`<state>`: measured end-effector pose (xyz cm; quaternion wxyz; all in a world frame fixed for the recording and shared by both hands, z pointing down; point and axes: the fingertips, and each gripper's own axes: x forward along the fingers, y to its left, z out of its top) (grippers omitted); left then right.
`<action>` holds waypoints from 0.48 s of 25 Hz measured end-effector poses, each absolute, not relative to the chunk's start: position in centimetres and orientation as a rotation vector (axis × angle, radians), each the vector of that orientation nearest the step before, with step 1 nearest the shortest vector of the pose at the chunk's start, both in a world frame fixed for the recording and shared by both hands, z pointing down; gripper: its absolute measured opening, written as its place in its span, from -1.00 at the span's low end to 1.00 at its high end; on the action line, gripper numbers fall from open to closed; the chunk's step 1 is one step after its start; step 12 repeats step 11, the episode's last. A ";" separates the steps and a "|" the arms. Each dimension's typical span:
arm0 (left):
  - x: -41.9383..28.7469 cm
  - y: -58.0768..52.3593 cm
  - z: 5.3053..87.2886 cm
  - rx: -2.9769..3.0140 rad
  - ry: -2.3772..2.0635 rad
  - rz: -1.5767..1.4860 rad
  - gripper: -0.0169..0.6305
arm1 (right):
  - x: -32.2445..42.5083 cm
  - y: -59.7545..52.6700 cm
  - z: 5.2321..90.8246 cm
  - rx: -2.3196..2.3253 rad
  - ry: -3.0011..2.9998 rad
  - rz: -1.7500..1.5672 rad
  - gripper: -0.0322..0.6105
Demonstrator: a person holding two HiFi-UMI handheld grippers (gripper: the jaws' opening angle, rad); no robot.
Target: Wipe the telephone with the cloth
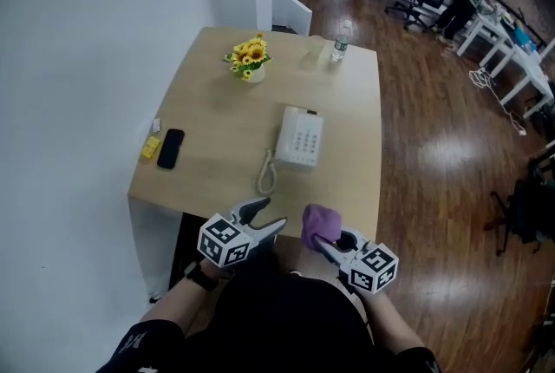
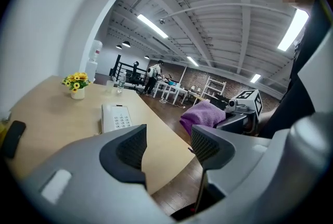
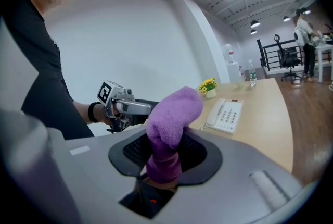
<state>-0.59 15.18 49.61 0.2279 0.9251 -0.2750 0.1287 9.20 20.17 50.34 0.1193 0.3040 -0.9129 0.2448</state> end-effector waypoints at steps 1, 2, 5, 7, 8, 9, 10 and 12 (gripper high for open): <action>-0.4 16.2 49.6 2.552 -0.760 0.360 -0.14 | 9.5 21.0 50.3 0.888 -2.672 0.714 -0.48; -0.3 17.1 49.6 2.556 -0.764 0.365 -0.14 | 9.8 21.8 50.3 0.889 -2.674 0.712 -0.48; -0.1 19.1 49.8 2.558 -0.786 0.368 -0.14 | 10.7 23.6 50.2 0.901 -2.686 0.716 -0.48; -0.1 20.2 50.0 2.552 -0.799 0.368 -0.14 | 11.3 24.4 50.1 0.910 -2.699 0.737 -0.48; 0.0 20.8 50.1 2.547 -0.803 0.368 -0.14 | 11.6 24.9 50.1 0.914 -2.703 0.746 -0.48; 0.1 21.4 50.2 2.542 -0.807 0.368 -0.14 | 11.8 25.4 50.1 0.916 -2.707 0.754 -0.48; 0.2 22.1 50.3 2.537 -0.810 0.369 -0.14 | 12.1 25.9 50.0 0.919 -2.711 0.759 -0.48; 0.3 22.7 50.4 2.532 -0.814 0.370 -0.14 | 12.3 26.4 50.0 0.921 -2.714 0.764 -0.48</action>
